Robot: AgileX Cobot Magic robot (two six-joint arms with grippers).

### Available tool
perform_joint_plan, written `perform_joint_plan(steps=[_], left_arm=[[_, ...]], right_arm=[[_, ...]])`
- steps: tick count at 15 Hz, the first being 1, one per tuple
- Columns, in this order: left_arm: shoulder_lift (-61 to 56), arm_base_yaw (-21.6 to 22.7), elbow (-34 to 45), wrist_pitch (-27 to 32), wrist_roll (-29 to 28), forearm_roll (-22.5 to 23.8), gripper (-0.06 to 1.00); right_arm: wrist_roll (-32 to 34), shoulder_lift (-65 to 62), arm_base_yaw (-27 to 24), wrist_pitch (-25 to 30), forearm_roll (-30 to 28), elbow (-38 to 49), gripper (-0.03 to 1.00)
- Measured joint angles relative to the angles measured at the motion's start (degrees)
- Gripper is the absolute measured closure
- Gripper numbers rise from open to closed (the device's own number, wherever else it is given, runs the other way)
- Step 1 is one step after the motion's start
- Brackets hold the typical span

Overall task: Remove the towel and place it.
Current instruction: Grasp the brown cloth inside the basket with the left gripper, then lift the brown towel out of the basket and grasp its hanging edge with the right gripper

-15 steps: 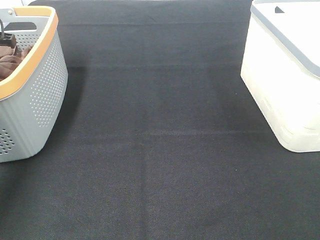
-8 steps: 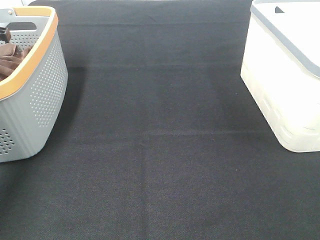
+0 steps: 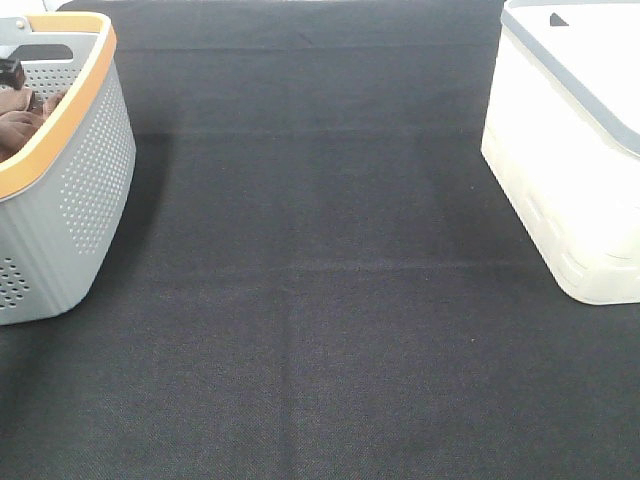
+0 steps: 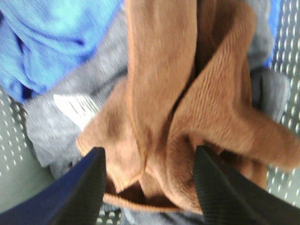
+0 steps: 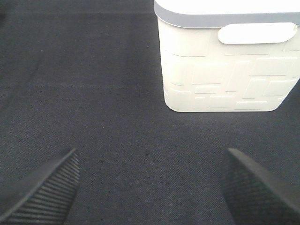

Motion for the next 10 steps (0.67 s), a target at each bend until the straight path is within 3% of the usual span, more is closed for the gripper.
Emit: perform_joint_plan(steps=[10], left_arm=[[-4.58, 0.00, 3.55, 0.00, -2.06, 5.44, 0.39]], right_arm=[[0.00, 0.00, 0.00, 0.00, 0.00, 0.00, 0.19]])
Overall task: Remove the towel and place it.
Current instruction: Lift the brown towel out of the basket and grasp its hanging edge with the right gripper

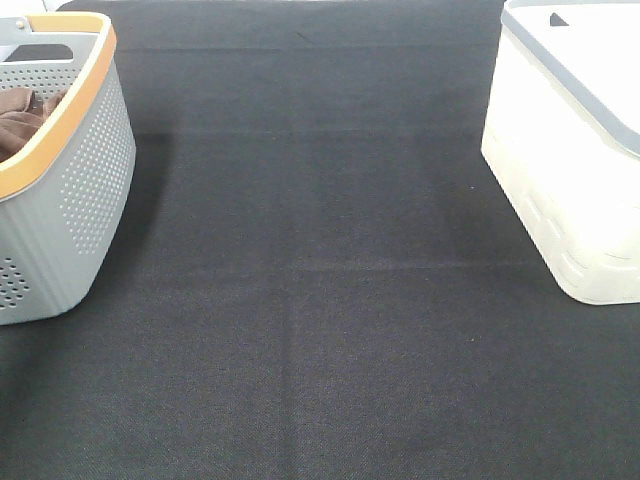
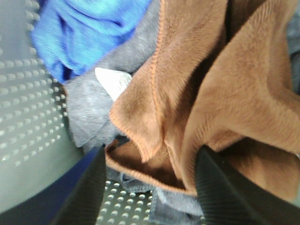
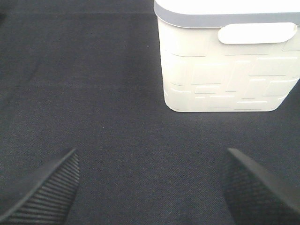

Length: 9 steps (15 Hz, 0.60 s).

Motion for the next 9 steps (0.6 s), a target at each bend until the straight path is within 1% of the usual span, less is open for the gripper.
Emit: perform_joint_plan(steps=[6, 9], left_arm=[[-2.06, 0.00, 0.23, 0.00, -0.06, 0.74, 0.39], [0.57, 0.00, 0.23, 0.00, -0.06, 0.69, 0.39]], right_arm=[[0.00, 0.00, 0.00, 0.00, 0.00, 0.00, 0.19], [0.00, 0.00, 0.00, 0.00, 0.00, 0.00, 0.19]])
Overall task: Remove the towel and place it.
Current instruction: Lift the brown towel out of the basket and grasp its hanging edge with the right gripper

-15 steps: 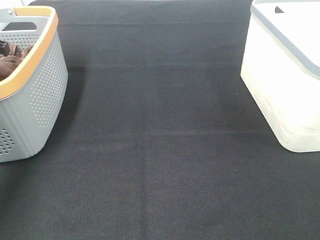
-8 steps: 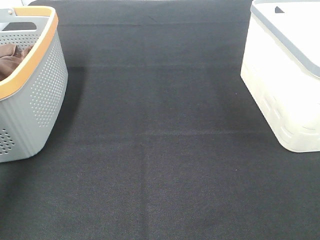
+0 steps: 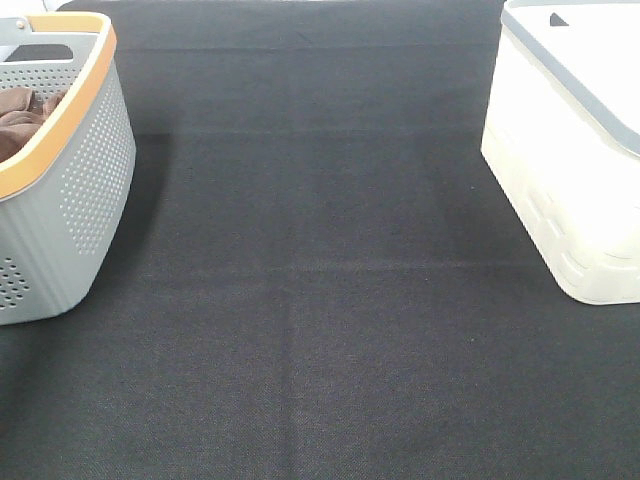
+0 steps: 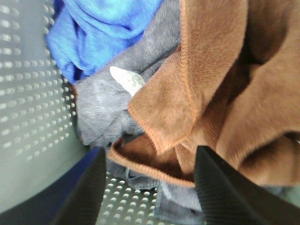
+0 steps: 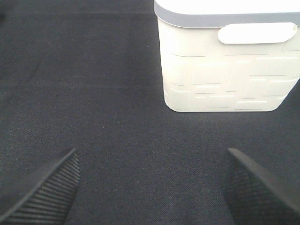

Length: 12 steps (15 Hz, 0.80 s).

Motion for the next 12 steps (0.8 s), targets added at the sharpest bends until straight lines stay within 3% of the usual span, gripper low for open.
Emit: perform_joint_plan(steps=[6, 10, 12], left_arm=[[4.87, 0.00, 0.00, -0.06, -0.17, 0.00, 0.41], [4.87, 0.00, 0.00, -3.09, -0.34, -1.26, 0.51], [4.87, 0.00, 0.00, -4.18, -0.23, -1.20, 0.63]], right_arm=[[0.00, 0.00, 0.00, 0.00, 0.00, 0.00, 0.19], [0.00, 0.00, 0.00, 0.00, 0.00, 0.00, 0.19], [0.00, 0.00, 0.00, 0.00, 0.00, 0.00, 0.19]])
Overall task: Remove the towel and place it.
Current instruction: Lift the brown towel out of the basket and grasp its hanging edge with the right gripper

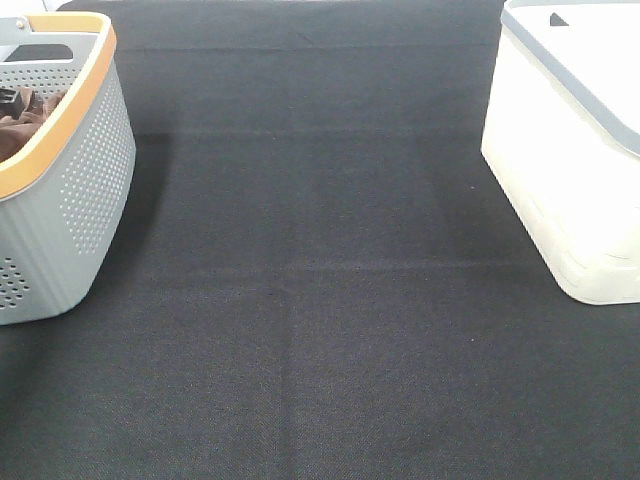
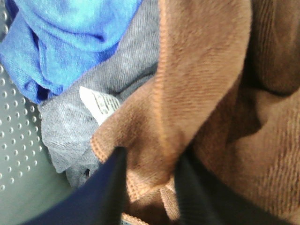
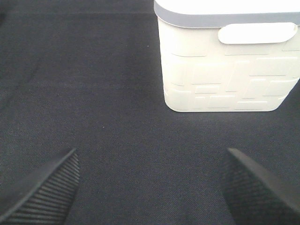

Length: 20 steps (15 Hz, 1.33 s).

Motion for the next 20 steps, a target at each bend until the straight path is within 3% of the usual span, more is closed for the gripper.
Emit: perform_joint_plan(steps=[3, 6, 9, 12, 16, 18, 20], left_arm=[[0.00, 0.00, 0.00, -0.06, 0.06, 2.69, 0.93], [0.00, 0.00, -0.80, 0.29, 0.06, 3.09, 0.94], [-3.15, 0.00, -4.58, 0.46, 0.11, 0.06, 0.94], [-11.23, 0.00, -10.43, -0.11, 2.52, -8.82, 0.94], [-18.05, 0.00, -16.79, -8.71, 5.56, -26.18, 0.94], [-18.56, -0.06, -18.62, -11.92, 7.62, -33.46, 0.94], [-18.62, -1.83, -18.79, -15.30, 9.34, -37.30, 0.94]], right_arm=[[0.00, 0.00, 0.00, 0.00, 0.06, 0.00, 0.19], [0.00, 0.00, 0.00, 0.00, 0.06, 0.00, 0.19], [0.00, 0.00, 0.00, 0.00, 0.06, 0.00, 0.19], [0.00, 0.00, 0.00, 0.00, 0.29, 0.00, 0.19], [0.00, 0.06, 0.00, 0.00, 2.29, 0.00, 0.19], [-0.06, 3.32, 0.00, -2.01, 7.22, -0.52, 0.21], [-2.23, 7.79, 1.38, -6.82, 13.75, -1.38, 0.22]])
